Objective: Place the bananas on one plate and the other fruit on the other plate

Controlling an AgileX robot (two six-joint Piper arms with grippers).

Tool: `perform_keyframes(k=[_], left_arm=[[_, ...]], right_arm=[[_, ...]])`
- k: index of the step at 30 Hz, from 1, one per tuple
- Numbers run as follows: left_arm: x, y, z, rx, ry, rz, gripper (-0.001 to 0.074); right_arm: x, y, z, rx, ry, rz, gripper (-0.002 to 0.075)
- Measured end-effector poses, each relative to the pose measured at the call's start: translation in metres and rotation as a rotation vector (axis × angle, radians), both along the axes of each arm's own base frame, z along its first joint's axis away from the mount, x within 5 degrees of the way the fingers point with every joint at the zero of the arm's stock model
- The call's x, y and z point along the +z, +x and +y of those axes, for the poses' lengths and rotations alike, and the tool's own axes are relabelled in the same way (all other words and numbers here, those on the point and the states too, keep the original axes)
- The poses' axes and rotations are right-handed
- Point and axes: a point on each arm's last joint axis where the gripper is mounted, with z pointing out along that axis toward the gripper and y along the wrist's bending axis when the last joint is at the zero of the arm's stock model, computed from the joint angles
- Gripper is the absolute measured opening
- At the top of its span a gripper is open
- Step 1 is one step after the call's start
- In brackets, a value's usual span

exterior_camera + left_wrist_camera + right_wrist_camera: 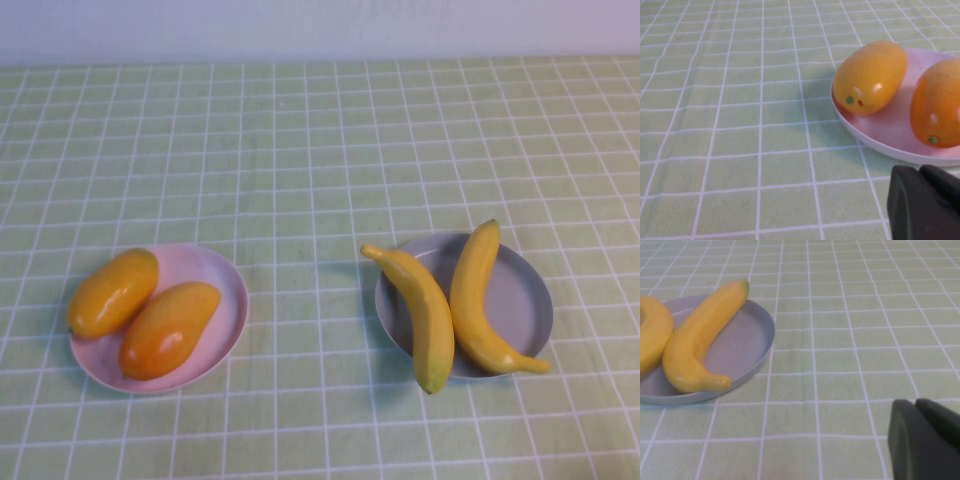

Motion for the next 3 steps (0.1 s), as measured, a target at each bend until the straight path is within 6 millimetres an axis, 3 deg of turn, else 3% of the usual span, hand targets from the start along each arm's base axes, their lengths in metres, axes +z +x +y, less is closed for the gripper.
perform_keyframes(k=[3], left_arm=[[0.0000, 0.0000, 0.0000, 0.000, 0.000, 0.000, -0.0001]], right_arm=[[0.0000, 0.0000, 0.0000, 0.000, 0.000, 0.000, -0.0015]])
